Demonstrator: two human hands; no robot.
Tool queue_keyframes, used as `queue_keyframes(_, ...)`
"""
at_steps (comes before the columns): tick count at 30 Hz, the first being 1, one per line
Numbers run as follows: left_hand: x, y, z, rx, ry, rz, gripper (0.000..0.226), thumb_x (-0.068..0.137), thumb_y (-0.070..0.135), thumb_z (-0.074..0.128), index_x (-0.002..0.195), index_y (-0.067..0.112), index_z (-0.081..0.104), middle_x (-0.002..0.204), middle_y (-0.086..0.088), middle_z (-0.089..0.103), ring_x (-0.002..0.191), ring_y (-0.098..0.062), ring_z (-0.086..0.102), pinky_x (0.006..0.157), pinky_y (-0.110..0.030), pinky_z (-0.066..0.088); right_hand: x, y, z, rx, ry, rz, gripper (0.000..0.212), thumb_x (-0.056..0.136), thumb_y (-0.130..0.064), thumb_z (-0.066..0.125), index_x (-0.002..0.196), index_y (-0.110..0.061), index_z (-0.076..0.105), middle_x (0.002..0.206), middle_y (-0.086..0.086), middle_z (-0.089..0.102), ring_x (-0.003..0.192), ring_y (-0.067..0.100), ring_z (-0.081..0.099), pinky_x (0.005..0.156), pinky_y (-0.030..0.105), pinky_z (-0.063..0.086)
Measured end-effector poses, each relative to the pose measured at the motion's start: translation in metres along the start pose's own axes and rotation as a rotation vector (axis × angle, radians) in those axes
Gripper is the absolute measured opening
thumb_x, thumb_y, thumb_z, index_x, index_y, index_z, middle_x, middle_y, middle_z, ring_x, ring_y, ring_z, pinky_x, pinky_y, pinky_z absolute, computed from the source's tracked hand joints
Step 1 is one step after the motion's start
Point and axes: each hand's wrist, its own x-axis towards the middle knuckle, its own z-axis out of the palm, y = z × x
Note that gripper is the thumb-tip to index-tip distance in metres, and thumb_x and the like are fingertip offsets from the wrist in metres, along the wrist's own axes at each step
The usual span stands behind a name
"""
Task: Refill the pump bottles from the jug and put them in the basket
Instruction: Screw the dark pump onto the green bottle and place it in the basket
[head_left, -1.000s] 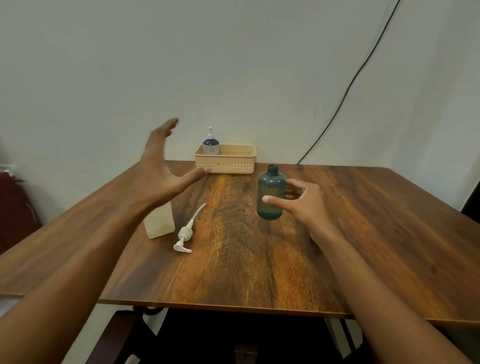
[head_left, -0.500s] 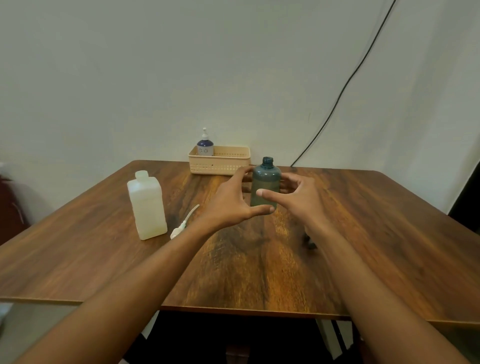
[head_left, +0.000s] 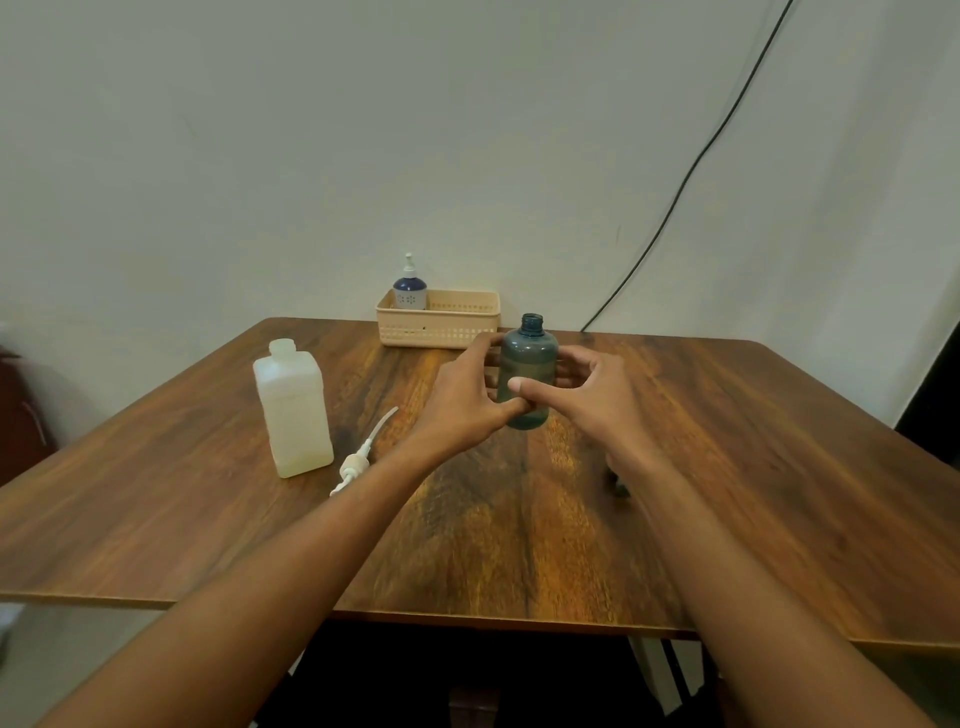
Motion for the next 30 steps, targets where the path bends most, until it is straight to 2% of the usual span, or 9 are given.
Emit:
queue_keyframes(4, 0.002, -0.001, -0.001, 0.000, 0.006, 0.000, 0.083, 0.077, 0.037, 0.088, 0.147, 0.022, 0.045, 0.141, 0.000, 0.062, 0.117, -0.007, 0.060, 0.076, -0.008, 0.045, 0.000, -0.003, -0.001, -0.020, 0.005, -0.004, 0.067, 0.071, -0.052, 0.096, 0.131, -0.030, 0.074, 0.115, -0.018, 0.077, 0.104, -0.003, 0.072, 0.084, 0.017, 0.059)
queue_keyframes(10, 0.006, -0.002, -0.002, 0.004, 0.012, 0.013, 0.084, 0.077, 0.039, 0.088, 0.146, 0.023, 0.045, 0.141, 0.000, 0.062, 0.114, -0.004, 0.058, 0.075, -0.008, 0.043, 0.000, -0.007, -0.004, -0.020, -0.004, -0.008, 0.064, 0.072, -0.051, 0.096, 0.130, -0.032, 0.073, 0.107, -0.026, 0.074, 0.099, -0.014, 0.070, 0.077, 0.006, 0.056)
queue_keyframes(14, 0.007, -0.002, -0.004, 0.003, 0.015, 0.030, 0.084, 0.077, 0.042, 0.088, 0.147, 0.022, 0.046, 0.140, 0.000, 0.062, 0.116, -0.007, 0.060, 0.077, -0.009, 0.044, -0.001, -0.010, -0.004, -0.014, -0.010, -0.018, 0.065, 0.074, -0.050, 0.095, 0.132, -0.030, 0.073, 0.115, -0.018, 0.077, 0.105, -0.006, 0.071, 0.084, 0.012, 0.057)
queue_keyframes(18, 0.008, -0.003, -0.005, -0.008, 0.013, 0.024, 0.083, 0.077, 0.041, 0.088, 0.146, 0.021, 0.046, 0.141, -0.001, 0.062, 0.118, -0.012, 0.062, 0.077, -0.008, 0.045, -0.001, -0.013, -0.008, -0.007, -0.064, -0.009, 0.060, 0.080, -0.051, 0.090, 0.132, -0.029, 0.073, 0.117, -0.017, 0.077, 0.102, -0.010, 0.071, 0.077, 0.005, 0.054)
queue_keyframes(22, 0.006, -0.003, -0.006, -0.045, 0.012, 0.017, 0.084, 0.075, 0.044, 0.088, 0.145, 0.023, 0.047, 0.139, 0.001, 0.062, 0.112, -0.009, 0.062, 0.077, -0.014, 0.051, 0.000, -0.010, -0.022, -0.059, -0.121, 0.015, 0.061, 0.088, -0.054, 0.081, 0.141, -0.027, 0.069, 0.127, -0.014, 0.073, 0.113, -0.002, 0.068, 0.090, 0.016, 0.052)
queue_keyframes(24, 0.006, -0.003, -0.006, -0.061, 0.017, 0.012, 0.085, 0.074, 0.048, 0.088, 0.144, 0.025, 0.047, 0.137, 0.002, 0.062, 0.108, -0.007, 0.061, 0.077, -0.016, 0.052, 0.000, -0.004, -0.033, -0.137, -0.096, 0.020, 0.054, 0.094, -0.048, 0.077, 0.142, -0.025, 0.069, 0.130, -0.009, 0.073, 0.116, 0.005, 0.068, 0.095, 0.023, 0.054)
queue_keyframes(27, 0.006, -0.002, -0.007, -0.081, 0.007, -0.004, 0.085, 0.073, 0.049, 0.089, 0.144, 0.026, 0.046, 0.136, 0.001, 0.062, 0.106, -0.007, 0.062, 0.079, -0.019, 0.055, -0.002, 0.009, -0.053, -0.378, -0.152, -0.037, 0.038, 0.103, -0.022, 0.070, 0.140, -0.029, 0.069, 0.139, -0.006, 0.071, 0.124, 0.010, 0.066, 0.100, 0.027, 0.053)
queue_keyframes(30, 0.007, 0.002, -0.006, -0.074, 0.010, 0.002, 0.084, 0.073, 0.049, 0.089, 0.143, 0.026, 0.047, 0.135, 0.001, 0.063, 0.106, -0.008, 0.062, 0.082, -0.022, 0.057, -0.006, 0.023, -0.071, -0.604, -0.355, -0.082, 0.057, 0.098, 0.007, 0.061, 0.137, -0.034, 0.071, 0.149, -0.009, 0.065, 0.129, 0.007, 0.059, 0.103, 0.024, 0.047)
